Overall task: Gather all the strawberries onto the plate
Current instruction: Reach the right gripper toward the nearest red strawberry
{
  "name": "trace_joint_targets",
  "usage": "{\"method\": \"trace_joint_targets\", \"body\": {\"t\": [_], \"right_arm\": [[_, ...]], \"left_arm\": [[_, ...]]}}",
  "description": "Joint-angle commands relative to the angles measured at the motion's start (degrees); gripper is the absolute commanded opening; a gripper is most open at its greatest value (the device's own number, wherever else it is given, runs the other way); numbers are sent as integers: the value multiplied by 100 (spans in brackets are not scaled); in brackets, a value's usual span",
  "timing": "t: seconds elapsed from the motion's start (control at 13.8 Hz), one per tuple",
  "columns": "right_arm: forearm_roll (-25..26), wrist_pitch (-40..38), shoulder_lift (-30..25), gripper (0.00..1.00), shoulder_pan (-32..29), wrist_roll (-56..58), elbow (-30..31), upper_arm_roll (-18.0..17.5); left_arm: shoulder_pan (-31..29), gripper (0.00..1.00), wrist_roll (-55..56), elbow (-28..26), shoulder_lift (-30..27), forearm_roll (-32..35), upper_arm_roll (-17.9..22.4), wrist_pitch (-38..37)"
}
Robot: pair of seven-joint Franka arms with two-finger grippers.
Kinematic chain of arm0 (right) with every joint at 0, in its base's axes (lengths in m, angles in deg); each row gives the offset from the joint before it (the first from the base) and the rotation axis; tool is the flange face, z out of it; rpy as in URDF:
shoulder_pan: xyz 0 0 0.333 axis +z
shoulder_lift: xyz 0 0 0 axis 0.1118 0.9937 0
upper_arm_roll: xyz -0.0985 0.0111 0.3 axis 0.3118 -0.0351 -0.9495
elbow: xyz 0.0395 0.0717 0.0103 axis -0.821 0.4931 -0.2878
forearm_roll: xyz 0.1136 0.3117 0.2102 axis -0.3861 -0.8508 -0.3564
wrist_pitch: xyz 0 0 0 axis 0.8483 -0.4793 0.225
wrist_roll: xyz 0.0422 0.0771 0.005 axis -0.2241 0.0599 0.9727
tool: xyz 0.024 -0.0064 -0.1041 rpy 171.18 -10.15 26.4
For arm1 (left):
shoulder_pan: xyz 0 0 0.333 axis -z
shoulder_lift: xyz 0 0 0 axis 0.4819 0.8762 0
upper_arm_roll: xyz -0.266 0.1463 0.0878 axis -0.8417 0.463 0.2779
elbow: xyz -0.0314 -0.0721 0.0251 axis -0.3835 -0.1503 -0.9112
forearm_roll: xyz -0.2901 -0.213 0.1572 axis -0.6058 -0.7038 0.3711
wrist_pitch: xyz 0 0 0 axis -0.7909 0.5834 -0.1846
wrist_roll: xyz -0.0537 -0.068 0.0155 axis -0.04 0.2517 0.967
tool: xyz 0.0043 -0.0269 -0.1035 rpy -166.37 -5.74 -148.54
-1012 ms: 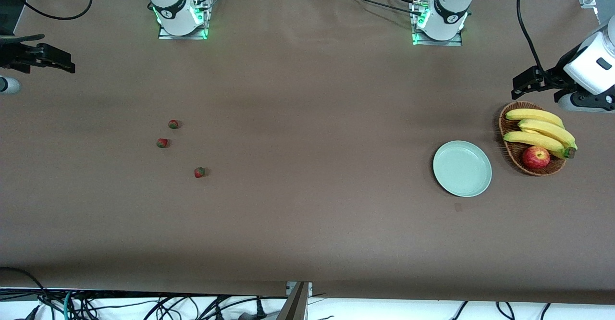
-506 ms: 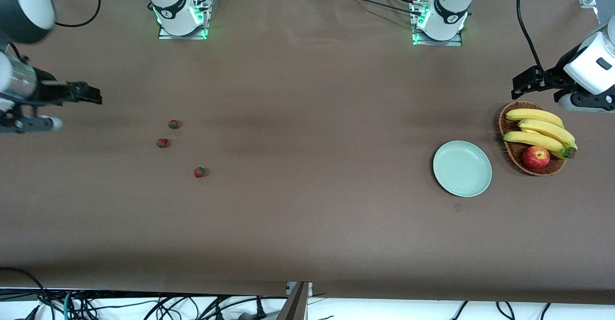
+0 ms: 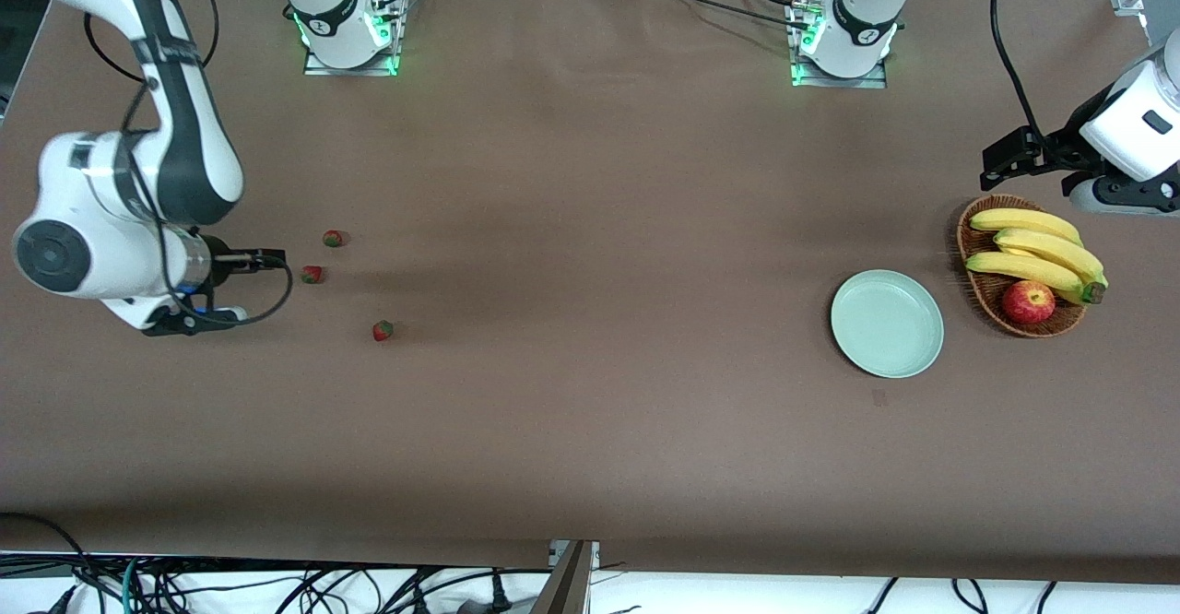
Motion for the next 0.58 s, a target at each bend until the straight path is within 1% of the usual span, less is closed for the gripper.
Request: {"method": "trace_joint_targets", "body": {"t": [0.0, 0.14, 0.36, 0.51], "right_arm": [[-13, 786, 125, 100, 55, 25, 554, 4], [-13, 1209, 204, 100, 46, 25, 810, 13], [-13, 1500, 380, 100, 55, 25, 969, 21], [-13, 1842, 424, 100, 55, 25, 1179, 30]], "left_arm": [[7, 100, 29, -15, -81, -87, 3, -56], [7, 100, 29, -15, -81, -79, 11, -56], [7, 100, 29, -15, -81, -79, 11, -56], [7, 100, 29, -15, -81, -79, 11, -56]]}}
